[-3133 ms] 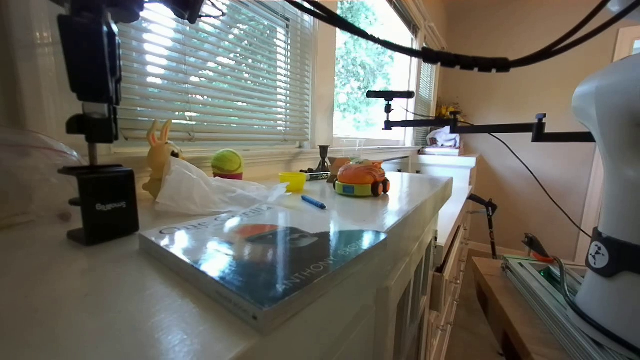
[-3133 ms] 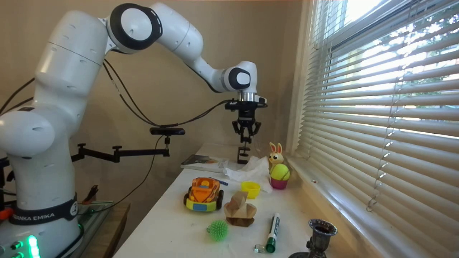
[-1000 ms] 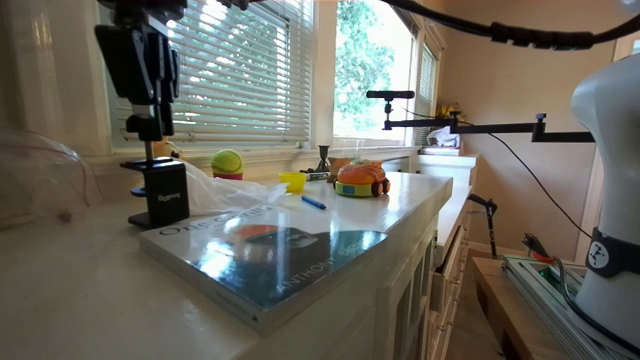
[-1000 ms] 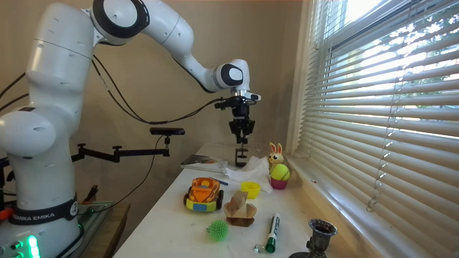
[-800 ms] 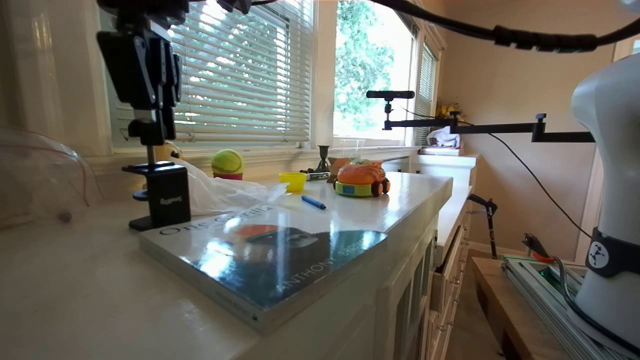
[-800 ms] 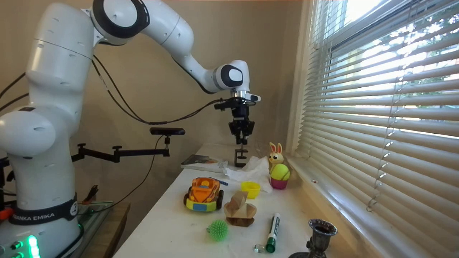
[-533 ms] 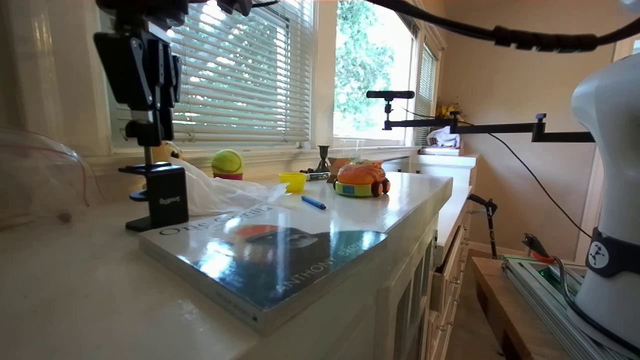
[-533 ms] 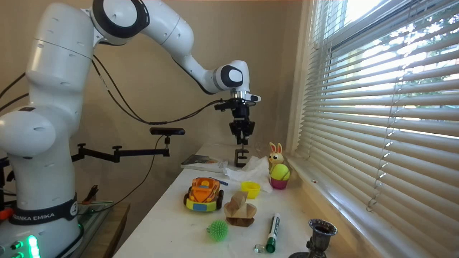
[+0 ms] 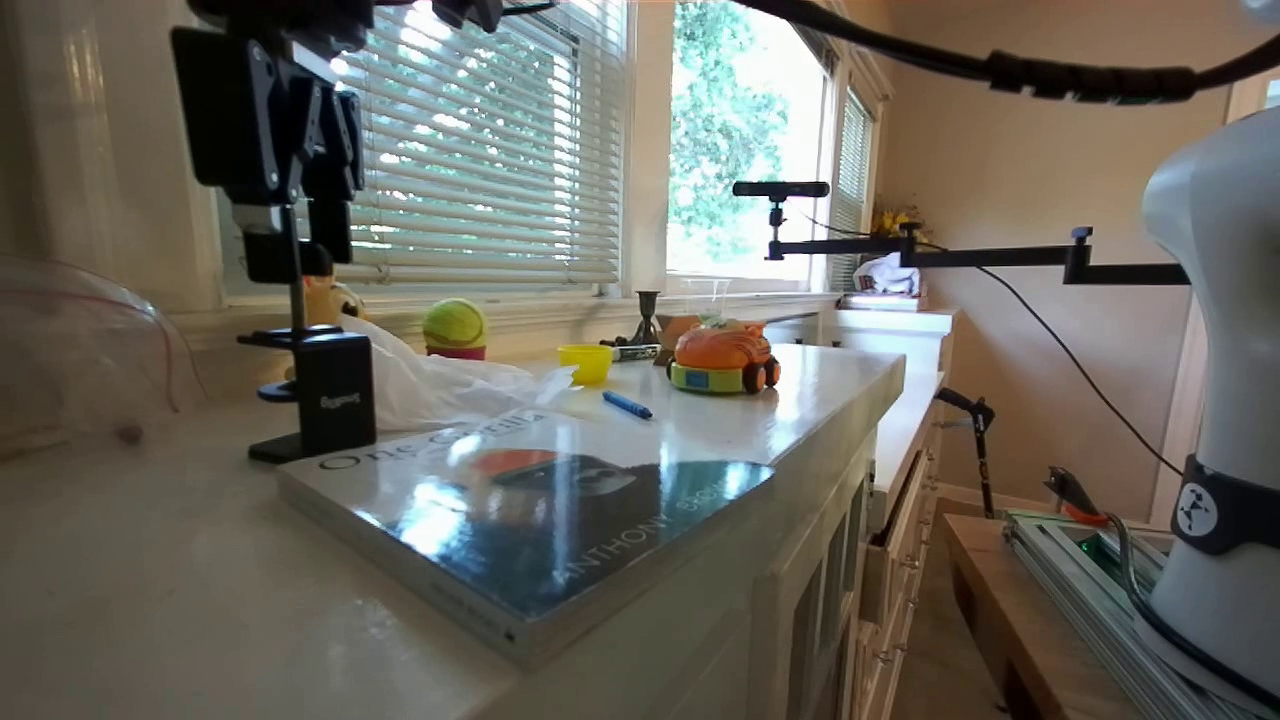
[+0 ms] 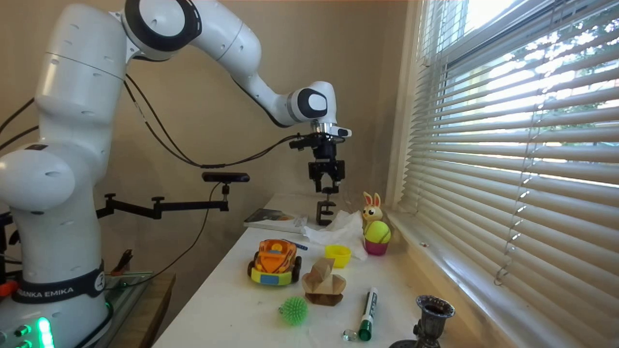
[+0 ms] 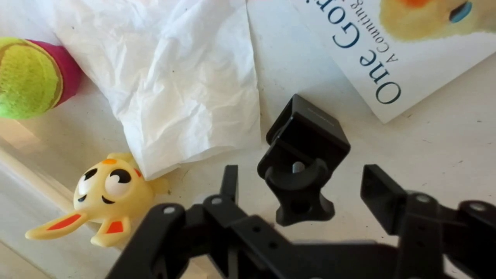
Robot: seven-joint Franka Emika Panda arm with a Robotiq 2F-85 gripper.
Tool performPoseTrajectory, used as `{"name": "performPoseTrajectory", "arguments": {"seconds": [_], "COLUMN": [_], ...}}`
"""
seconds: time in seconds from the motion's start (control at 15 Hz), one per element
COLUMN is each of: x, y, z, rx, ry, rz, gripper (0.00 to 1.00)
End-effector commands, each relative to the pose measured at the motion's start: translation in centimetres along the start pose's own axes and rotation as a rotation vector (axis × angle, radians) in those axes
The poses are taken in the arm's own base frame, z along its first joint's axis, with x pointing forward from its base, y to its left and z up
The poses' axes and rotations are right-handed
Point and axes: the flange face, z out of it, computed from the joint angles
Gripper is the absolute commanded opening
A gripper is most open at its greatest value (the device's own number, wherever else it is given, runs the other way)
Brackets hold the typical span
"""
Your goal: Rotate the black clamp.
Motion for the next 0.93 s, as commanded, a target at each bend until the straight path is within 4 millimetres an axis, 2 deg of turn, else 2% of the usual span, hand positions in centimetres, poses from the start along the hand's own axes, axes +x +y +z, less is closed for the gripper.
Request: {"name": "performPoseTrajectory", "arguments": {"seconds": [0.0, 0.33, 0.4, 0.53, 0.87], "x": [0.0, 0.0, 0.0, 0.1, -0.4], "y": [0.0, 0.0, 0.0, 0.3, 1.5], "z": [-0.1, -0.1, -0.1, -0.2, -0.2], "rx": [0.0, 0.0, 0.0, -0.044, -0.115], "ry": [-0.001, -0.001, -0.001, 0.004, 0.013], "rz": [0.0, 0.0, 0.0, 0.029, 0.146], "gripper": [0.83, 0.83, 0.96, 1.0, 1.0]}}
